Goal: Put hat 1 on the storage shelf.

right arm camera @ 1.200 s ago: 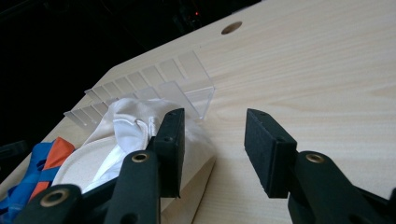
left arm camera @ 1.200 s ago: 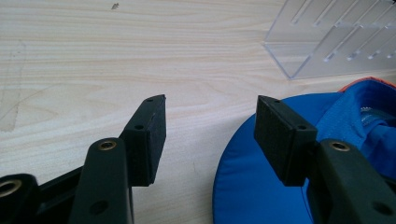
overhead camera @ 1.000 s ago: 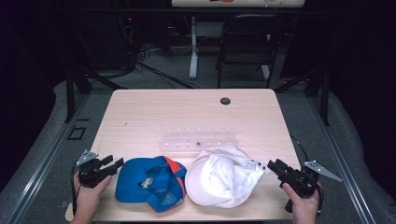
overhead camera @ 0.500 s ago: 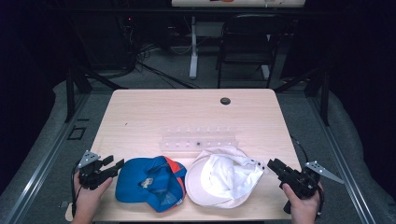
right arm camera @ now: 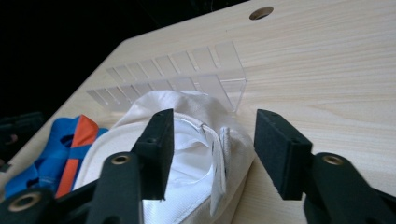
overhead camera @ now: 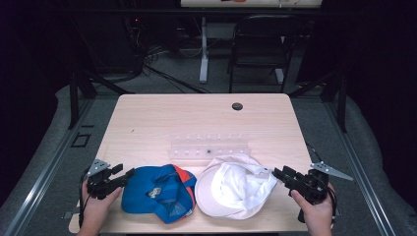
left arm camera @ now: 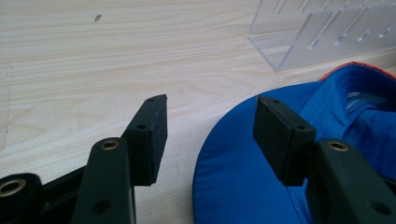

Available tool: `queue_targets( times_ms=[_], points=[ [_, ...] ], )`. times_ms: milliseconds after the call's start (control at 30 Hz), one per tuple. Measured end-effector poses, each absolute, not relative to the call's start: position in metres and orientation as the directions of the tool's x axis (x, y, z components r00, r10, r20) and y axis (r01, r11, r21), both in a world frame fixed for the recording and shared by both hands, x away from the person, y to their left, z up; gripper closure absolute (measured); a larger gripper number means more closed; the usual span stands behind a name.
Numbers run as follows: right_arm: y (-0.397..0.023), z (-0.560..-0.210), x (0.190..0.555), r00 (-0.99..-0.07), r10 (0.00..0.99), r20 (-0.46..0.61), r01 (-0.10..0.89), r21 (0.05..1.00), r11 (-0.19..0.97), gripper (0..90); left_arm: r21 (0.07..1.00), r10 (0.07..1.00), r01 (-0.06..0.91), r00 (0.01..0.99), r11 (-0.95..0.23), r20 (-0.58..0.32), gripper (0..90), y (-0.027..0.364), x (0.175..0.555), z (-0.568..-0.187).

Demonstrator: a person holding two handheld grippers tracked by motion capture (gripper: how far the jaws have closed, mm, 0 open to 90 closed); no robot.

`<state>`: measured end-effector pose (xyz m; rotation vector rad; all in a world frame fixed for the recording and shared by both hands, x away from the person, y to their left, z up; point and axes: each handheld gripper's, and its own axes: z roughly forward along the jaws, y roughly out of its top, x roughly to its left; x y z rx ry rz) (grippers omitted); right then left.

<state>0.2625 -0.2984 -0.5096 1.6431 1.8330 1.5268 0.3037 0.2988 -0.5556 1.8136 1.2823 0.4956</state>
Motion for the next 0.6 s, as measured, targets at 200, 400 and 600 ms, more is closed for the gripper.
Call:
queue_targets(
  times_ms=[200,400,600],
  points=[
    [-0.289,-0.500,0.272,-0.348,0.844,0.408,0.643,0.759,-0.102,43.2,0.799,0.906,0.587,0.398,-0.129,-0.145,45.0,0.299,0.305,-0.557],
    [-0.281,-0.492,0.283,-0.349,0.873,0.340,0.677,0.736,-0.016,42.5,0.801,0.906,0.586,0.398,-0.127,-0.148,45.0,0.297,0.306,-0.559],
    [-0.276,-0.482,0.292,-0.364,0.883,0.296,0.706,0.707,0.054,42.3,0.801,0.906,0.586,0.395,-0.123,-0.150,45.0,0.298,0.306,-0.559]
  ],
)
